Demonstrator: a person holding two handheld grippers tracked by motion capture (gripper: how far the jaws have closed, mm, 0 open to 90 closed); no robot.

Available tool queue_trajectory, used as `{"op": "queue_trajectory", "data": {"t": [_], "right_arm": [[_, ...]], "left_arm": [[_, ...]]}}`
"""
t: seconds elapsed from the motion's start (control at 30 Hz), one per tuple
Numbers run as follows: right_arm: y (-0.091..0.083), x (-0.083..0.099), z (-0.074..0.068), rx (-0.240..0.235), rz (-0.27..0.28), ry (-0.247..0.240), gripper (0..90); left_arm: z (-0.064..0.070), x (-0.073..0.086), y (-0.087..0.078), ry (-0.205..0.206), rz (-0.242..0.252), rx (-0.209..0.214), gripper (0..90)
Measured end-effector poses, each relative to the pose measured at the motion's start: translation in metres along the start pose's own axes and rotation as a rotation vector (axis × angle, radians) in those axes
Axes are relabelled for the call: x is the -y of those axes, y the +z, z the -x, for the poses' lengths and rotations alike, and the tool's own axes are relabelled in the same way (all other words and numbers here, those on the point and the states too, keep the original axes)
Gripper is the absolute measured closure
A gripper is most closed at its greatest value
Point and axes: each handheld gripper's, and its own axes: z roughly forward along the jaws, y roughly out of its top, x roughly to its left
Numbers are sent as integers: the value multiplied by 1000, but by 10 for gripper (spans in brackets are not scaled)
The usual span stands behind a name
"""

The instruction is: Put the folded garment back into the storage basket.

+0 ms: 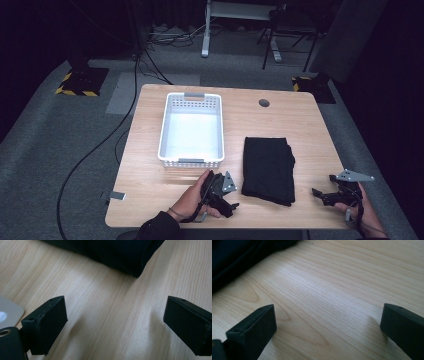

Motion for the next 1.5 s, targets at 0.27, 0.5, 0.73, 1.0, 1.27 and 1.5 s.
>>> {"op": "queue_trajectory", "data": {"t": [0.27,0.5,0.73,1.0,1.27,1.5], "right_arm": [[0,0,0,0,0,0,5],[0,0,0,-1,0,-1,5],[0,0,0,0,0,0,5],[0,0,0,-1,0,-1,5],[0,0,0,-1,0,-1,5],[0,0,0,-1,0,-2,5]], "left_arm": [[1,-8,7,11,-2,-3,61],[1,-17,14,5,10,3,69],[2,-25,22,5,24,4,79],[0,-29,31,-3,31,-12,103],[-3,-34,37,-5,39,-15,298],[2,-34,33,69,55,-27,584]]}}
